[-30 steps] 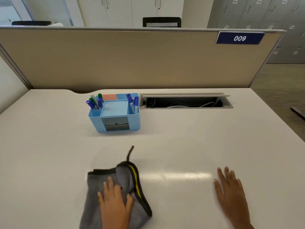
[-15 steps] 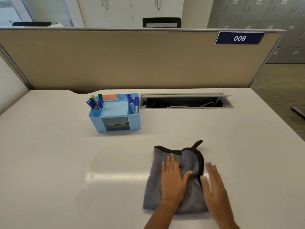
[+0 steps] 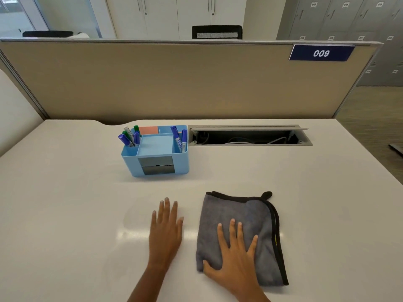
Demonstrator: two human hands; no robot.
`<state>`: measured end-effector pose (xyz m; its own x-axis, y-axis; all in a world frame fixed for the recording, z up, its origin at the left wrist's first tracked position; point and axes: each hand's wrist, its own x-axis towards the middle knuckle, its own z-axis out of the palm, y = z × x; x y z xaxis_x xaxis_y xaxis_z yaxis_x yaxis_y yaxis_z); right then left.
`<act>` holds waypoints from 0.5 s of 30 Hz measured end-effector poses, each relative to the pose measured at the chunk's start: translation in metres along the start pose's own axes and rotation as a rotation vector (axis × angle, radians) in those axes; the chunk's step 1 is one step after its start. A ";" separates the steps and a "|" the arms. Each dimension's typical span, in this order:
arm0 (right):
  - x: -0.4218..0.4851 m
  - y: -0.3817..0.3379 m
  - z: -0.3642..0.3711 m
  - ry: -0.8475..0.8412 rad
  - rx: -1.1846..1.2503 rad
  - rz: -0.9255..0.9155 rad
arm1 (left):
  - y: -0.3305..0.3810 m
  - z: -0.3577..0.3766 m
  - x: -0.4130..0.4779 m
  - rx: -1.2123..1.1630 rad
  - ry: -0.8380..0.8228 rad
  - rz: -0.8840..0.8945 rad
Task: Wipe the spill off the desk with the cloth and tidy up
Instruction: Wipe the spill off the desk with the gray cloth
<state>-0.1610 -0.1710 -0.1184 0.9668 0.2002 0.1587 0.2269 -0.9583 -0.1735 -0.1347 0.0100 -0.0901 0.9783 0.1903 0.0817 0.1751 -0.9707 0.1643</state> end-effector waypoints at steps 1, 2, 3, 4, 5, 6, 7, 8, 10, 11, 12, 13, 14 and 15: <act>0.007 0.005 -0.003 0.000 -0.019 0.021 | -0.005 -0.001 0.002 -0.019 -0.005 -0.030; 0.016 0.012 -0.007 -0.019 -0.035 0.053 | -0.010 -0.003 0.002 -0.033 -0.021 -0.059; 0.025 0.022 -0.011 -0.034 -0.049 0.098 | -0.015 -0.005 0.002 -0.035 -0.038 -0.080; 0.035 0.034 -0.016 -0.055 -0.050 0.155 | -0.019 -0.006 0.003 -0.029 -0.052 -0.093; 0.042 0.049 -0.021 -0.077 -0.063 0.198 | -0.025 -0.007 0.004 -0.020 -0.053 -0.101; 0.047 0.063 -0.025 -0.102 -0.068 0.240 | -0.031 -0.007 0.005 -0.009 -0.049 -0.113; 0.052 0.078 -0.027 -0.107 -0.072 0.282 | -0.038 -0.008 0.006 0.002 -0.046 -0.129; 0.054 0.092 -0.028 -0.128 -0.072 0.321 | -0.047 -0.009 0.007 -0.001 -0.049 -0.151; 0.057 0.104 -0.036 -0.192 -0.042 0.334 | -0.064 -0.011 0.008 -0.012 -0.037 -0.191; 0.059 0.103 -0.040 -0.188 -0.047 0.321 | -0.072 -0.012 0.008 -0.026 -0.030 -0.215; 0.062 0.098 -0.044 -0.156 -0.041 0.332 | -0.082 -0.012 0.007 -0.032 -0.018 -0.236; 0.069 0.092 -0.045 -0.141 0.000 0.370 | -0.089 -0.012 0.007 -0.045 0.003 -0.250; 0.076 0.083 -0.045 -0.117 0.034 0.399 | -0.093 -0.014 0.007 -0.073 0.024 -0.267; 0.083 0.074 -0.042 -0.094 0.046 0.379 | -0.095 -0.015 0.006 -0.108 0.040 -0.297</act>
<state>-0.0685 -0.2341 -0.0768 0.9891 -0.1464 -0.0146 -0.1454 -0.9582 -0.2465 -0.1470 0.1056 -0.0908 0.8806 0.4710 0.0523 0.4379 -0.8510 0.2898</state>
